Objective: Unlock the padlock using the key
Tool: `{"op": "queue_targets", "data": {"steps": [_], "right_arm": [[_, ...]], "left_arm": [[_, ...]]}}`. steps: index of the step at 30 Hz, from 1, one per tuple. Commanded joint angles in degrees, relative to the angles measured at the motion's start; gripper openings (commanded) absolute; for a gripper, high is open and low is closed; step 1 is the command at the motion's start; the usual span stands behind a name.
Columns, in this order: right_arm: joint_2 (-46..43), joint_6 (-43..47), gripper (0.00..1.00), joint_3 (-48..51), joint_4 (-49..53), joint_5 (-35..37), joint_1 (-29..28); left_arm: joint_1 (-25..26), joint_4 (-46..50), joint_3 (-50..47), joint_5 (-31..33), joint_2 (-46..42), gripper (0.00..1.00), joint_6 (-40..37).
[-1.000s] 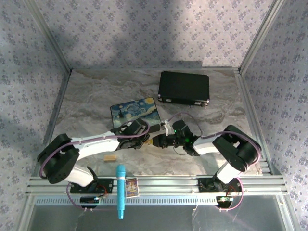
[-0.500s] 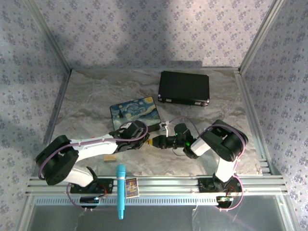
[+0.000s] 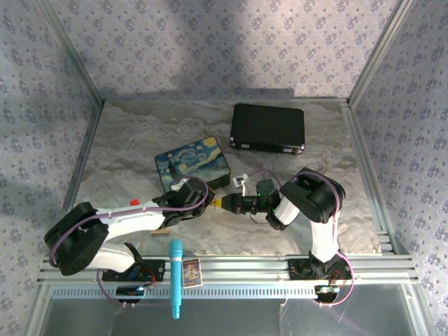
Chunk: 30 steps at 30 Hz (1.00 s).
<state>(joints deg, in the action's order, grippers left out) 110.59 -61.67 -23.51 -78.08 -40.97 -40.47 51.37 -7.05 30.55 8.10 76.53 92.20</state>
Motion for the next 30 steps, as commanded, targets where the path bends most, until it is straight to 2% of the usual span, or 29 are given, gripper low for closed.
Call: {"op": "queue_targets", "data": {"steps": [1,3,9,11,13,14,16,20,27,30], "right_arm": [[-3.1,5.3,0.2,0.7,11.9,4.1,0.7],[-6.2,9.0,0.25,0.5,18.7,5.4,0.5],[-16.3,22.4,0.42,-0.9,40.8,12.2,-0.5],[-20.6,30.0,0.47,-2.6,50.6,18.7,-2.4],[-25.5,38.2,0.53,-5.8,63.9,30.1,-6.6],[-26.8,41.9,0.54,-6.4,66.3,34.0,-8.4],[-29.5,50.1,0.56,-6.0,67.5,43.5,-12.5],[-34.0,61.3,0.57,-1.9,61.5,54.9,-18.2],[-31.6,82.9,0.53,-3.1,60.9,63.5,-25.6],[-28.7,86.8,0.52,-5.3,60.0,67.5,-27.3]], "left_arm": [[0.2,0.2,1.9,-3.1,-2.2,0.0,4.0],[0.1,0.2,1.9,-3.3,-1.6,0.0,4.5],[-0.7,11.1,6.5,-5.0,0.6,0.0,3.8],[-1.2,14.4,8.3,-6.5,1.7,0.0,3.8],[-1.7,16.7,9.8,-8.3,3.0,0.0,3.6],[-1.8,17.2,10.2,-8.9,3.6,0.0,3.6],[-2.1,19.5,11.5,-10.1,4.9,0.0,3.9],[-2.5,23.8,14.1,-12.1,7.4,0.02,4.5],[-2.6,25.9,17.1,-14.0,10.5,0.03,3.6],[-2.5,26.6,17.6,-14.2,11.0,0.03,3.5]]}}
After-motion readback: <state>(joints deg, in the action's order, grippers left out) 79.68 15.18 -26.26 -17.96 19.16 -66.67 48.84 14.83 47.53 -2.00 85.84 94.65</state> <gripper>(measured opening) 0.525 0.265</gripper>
